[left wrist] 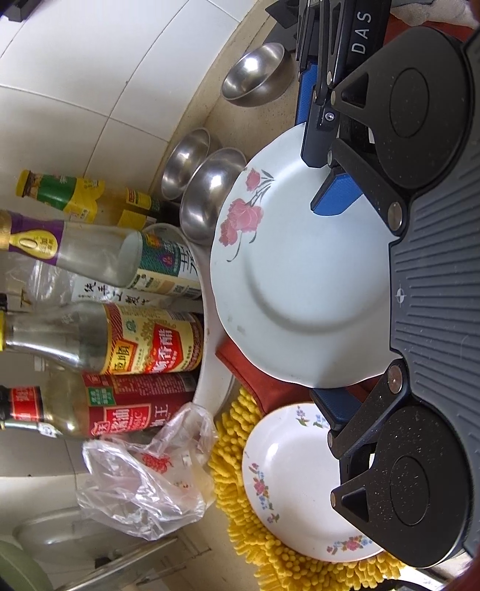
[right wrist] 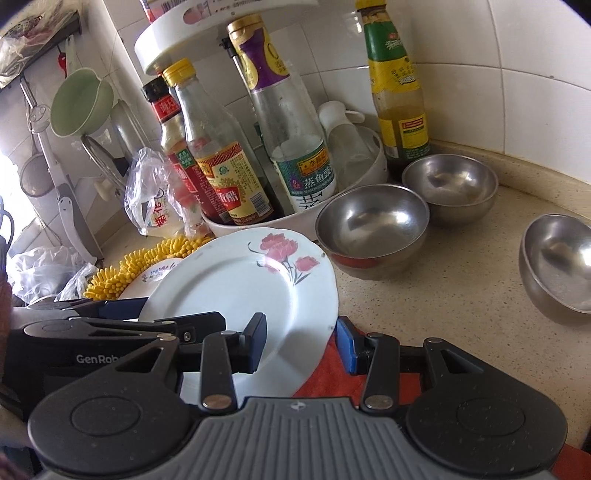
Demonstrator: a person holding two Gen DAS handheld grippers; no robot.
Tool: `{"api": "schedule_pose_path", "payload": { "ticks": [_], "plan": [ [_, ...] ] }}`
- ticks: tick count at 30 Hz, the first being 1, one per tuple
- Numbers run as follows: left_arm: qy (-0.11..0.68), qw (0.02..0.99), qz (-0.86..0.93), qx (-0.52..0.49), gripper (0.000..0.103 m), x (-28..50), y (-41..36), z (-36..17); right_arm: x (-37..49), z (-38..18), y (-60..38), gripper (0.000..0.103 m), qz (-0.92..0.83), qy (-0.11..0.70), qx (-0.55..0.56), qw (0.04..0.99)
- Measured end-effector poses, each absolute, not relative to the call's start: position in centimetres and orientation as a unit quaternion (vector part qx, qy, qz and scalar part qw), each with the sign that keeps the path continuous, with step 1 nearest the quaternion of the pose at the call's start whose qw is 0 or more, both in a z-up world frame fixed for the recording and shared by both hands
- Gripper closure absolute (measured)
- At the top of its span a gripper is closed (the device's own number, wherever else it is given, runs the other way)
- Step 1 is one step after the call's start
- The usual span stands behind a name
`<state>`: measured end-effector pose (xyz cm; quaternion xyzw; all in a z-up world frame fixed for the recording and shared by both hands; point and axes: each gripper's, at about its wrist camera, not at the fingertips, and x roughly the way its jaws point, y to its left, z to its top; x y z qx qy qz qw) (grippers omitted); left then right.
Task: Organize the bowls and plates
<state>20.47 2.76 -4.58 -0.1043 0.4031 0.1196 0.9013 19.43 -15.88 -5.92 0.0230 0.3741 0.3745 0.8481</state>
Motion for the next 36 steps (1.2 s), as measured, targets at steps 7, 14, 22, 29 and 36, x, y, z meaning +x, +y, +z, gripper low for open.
{"api": "schedule_pose_path", "payload": {
  "ticks": [7,14,22,29,36],
  "plan": [
    [0.392,0.910,0.098,-0.090,0.004,20.4,1.4,-3.7,18.4,-4.8,-17.8,0.062,0.358,0.359,0.036,0.861],
    [0.391,0.914,0.074,-0.078,0.004,20.2,-0.5,-3.3,17.0,-4.2,-20.0,0.062,0.337,0.351,0.047,0.873],
    [0.393,0.916,0.044,-0.064,0.004,19.7,-3.1,-3.2,15.3,-4.6,-22.8,0.062,0.311,0.355,0.062,0.879],
    [0.394,0.917,0.022,-0.052,0.004,19.0,-5.2,-3.2,13.9,-4.8,-24.9,0.062,0.291,0.358,0.072,0.884],
    [0.400,0.915,0.007,-0.046,0.004,18.1,-6.6,-3.7,12.3,-5.5,-26.5,0.062,0.278,0.368,0.078,0.884]
  ]
}}
